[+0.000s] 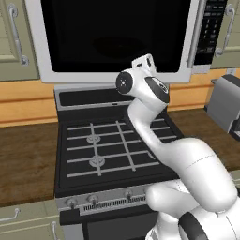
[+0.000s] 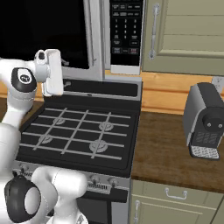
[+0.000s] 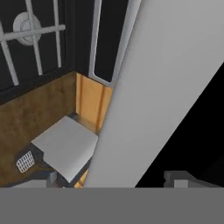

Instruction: Open the microwave, place the bowl with waffle inside the microwave, then close the microwave door and turn it on.

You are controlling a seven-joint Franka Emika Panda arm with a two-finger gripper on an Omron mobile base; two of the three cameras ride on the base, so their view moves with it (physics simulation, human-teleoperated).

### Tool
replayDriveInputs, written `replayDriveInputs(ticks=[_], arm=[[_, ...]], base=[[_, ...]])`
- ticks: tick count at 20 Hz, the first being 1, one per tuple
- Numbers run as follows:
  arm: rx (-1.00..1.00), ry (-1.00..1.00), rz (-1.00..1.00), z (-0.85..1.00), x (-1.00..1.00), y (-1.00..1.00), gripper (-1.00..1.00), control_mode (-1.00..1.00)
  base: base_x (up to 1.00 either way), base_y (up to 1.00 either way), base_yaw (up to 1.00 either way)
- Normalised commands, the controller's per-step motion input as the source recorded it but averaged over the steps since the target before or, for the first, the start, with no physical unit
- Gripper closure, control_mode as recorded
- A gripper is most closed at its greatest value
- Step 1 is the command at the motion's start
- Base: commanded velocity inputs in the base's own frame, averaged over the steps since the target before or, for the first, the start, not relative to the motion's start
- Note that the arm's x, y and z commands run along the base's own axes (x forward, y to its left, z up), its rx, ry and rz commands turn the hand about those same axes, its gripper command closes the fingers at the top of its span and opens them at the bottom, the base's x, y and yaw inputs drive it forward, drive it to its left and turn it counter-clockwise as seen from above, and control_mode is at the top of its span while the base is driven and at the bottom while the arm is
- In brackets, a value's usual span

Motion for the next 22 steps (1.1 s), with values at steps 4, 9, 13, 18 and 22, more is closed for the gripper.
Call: replayDriveInputs(ticks=[4, 9, 13, 18, 22], arm=[[-0.01, 0.0, 0.16, 0.1, 0.96, -0.57, -1.0, -1.0], [-0.02, 0.0, 0.13, 0.0, 0.76, -0.28, -1.0, -1.0], [0.0, 0.0, 0.01, 0.0, 0.28, -0.11, -1.0, -1.0], [0.1, 0.03, 0.02, 0.0, -0.62, -0.18, -1.0, -1.0], [0.28, 0.03, 0.07, 0.22, -1.0, -0.46, -1.0, -1.0]], base=[[0.0, 0.0, 0.0], [0.0, 0.0, 0.0], [0.0, 0.0, 0.0], [0.0, 0.0, 0.0], [0.0, 0.0, 0.0]])
